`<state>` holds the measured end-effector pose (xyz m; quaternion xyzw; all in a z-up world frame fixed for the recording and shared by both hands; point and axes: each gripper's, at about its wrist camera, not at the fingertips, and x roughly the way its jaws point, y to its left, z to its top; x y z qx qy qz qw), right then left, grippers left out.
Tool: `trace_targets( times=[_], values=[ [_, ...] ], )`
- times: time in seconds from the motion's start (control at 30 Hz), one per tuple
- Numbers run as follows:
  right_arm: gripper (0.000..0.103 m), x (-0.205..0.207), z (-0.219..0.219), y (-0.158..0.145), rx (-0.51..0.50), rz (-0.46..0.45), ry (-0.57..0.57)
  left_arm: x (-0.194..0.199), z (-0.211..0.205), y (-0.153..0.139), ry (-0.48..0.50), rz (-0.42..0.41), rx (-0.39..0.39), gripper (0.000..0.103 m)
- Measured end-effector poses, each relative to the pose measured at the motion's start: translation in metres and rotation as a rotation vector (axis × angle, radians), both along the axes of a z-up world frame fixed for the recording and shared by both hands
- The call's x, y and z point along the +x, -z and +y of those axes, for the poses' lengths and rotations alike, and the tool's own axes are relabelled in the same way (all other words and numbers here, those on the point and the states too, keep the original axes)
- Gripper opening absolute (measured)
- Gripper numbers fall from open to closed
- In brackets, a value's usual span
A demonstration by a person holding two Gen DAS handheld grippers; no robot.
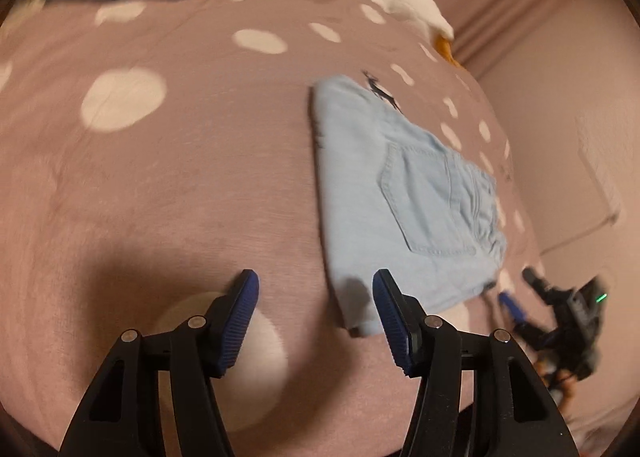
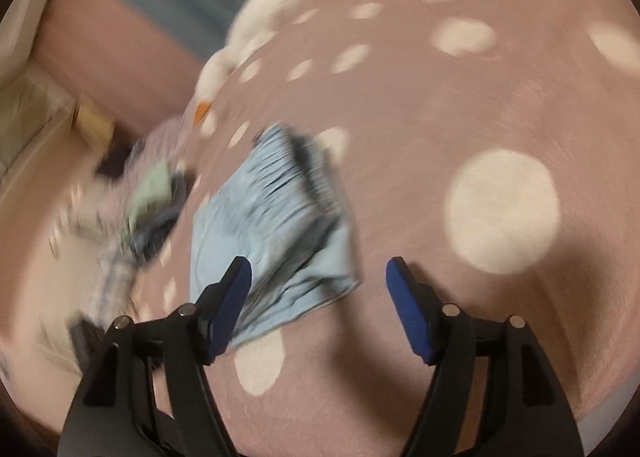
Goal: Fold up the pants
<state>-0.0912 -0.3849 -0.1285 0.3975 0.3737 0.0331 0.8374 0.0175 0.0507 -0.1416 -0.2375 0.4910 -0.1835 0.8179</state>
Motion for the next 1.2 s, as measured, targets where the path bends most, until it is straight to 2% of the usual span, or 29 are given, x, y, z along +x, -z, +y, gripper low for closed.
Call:
trace_targets(
  times=[0.07,0.1,0.17,0.33,0.67,0.83,1.03,1.13,1.2],
  values=[
    [0.075,-0.001,-0.014,0.011,0.091,0.023,0.067,0.004,0.011,0.008,-0.021,0.039,-0.12,0.068],
    [0.075,-0.002,-0.016,0.014,0.116,0.024,0.079,0.007,0.017,0.012,-0.038,0.054,-0.187,0.068],
    [0.078,-0.002,-0.017,0.017,0.148,0.02,0.077,0.013,0.019,0.013,-0.043,0.058,-0.211,0.069],
    [0.087,0.01,-0.007,0.013,0.142,0.03,0.035,0.029,0.0,0.011,-0.001,0.054,-0.194,0.069],
    [0.087,0.071,0.03,0.012,-0.011,0.109,-0.138,0.058,-0.03,0.012,0.077,0.06,-0.147,0.069],
    [0.087,0.103,0.044,0.015,-0.021,0.113,-0.196,0.072,-0.041,0.011,0.102,0.071,-0.133,0.069],
    [0.083,0.121,0.054,0.016,-0.056,0.105,-0.233,0.083,-0.048,0.013,0.124,0.081,-0.141,0.069],
    [0.082,0.126,0.062,0.015,-0.119,0.108,-0.253,0.085,-0.047,0.016,0.116,0.074,-0.163,0.069],
    [0.082,0.129,0.071,0.013,-0.196,0.107,-0.27,0.087,-0.048,0.016,0.117,0.071,-0.165,0.069]
  ],
)
